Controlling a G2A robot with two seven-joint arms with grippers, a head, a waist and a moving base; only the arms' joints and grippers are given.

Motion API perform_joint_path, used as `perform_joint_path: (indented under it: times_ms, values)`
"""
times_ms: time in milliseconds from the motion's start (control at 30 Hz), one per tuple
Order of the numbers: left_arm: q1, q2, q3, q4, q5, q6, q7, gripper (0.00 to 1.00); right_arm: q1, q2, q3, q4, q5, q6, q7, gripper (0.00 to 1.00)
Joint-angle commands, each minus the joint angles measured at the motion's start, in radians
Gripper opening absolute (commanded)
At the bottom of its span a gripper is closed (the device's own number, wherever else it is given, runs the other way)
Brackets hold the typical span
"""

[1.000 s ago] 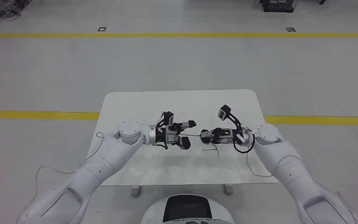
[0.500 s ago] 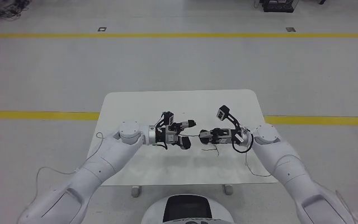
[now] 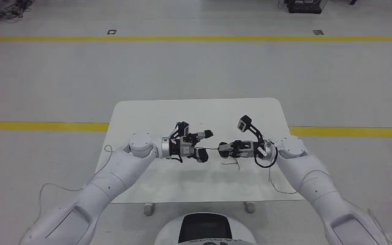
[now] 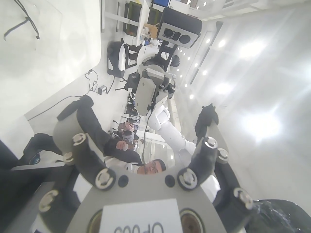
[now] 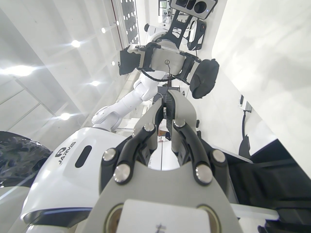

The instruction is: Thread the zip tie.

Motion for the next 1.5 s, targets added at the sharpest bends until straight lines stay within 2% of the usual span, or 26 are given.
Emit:
perform_joint_path:
  times_ms: [0,333,533,567,600,633,767,1167,1333,1467]
  values:
    - [0.001,0.0,-0.002,0.002,0.0,0.0,0.0,1.0,0.0,0.0,0.001,-0.001,0.0,-0.001,0.0,0.0]
    - [0.0,-0.004,0.0,-0.003,0.002,0.004,-0.014,0.99,0.001,-0.003,0.002,0.002,-0.001,0.001,0.004,0.0]
    - [-0.002,-0.007,0.001,0.0,0.005,0.005,-0.019,0.95,0.005,-0.006,0.001,0.006,-0.001,-0.002,0.005,0.0]
    - [-0.003,-0.008,0.001,0.001,0.005,0.005,-0.02,0.86,0.005,-0.006,0.001,0.007,-0.001,-0.002,0.005,0.0]
    - [-0.003,-0.008,0.002,0.001,0.006,0.004,-0.02,0.65,0.005,-0.006,0.001,0.007,-0.002,-0.003,0.004,0.0]
    - [-0.002,-0.009,0.002,0.001,0.006,0.005,-0.021,0.57,0.005,-0.007,0.001,0.007,-0.002,-0.004,0.003,0.0]
    - [-0.003,-0.01,0.003,0.002,0.008,0.006,-0.024,0.4,0.004,-0.008,0.002,0.006,-0.003,-0.004,0.002,0.0]
    - [0.001,-0.012,-0.003,0.007,0.01,0.001,-0.029,0.17,0.005,-0.012,-0.003,0.002,-0.017,0.004,-0.011,0.0]
    - [0.005,-0.012,-0.007,0.008,0.009,-0.002,-0.028,0.12,0.008,-0.014,-0.007,0.009,-0.037,0.011,-0.031,0.0]
    - [0.008,-0.012,-0.01,0.008,0.008,-0.004,-0.029,0.12,0.007,-0.014,-0.006,0.012,-0.05,0.014,-0.049,0.0]
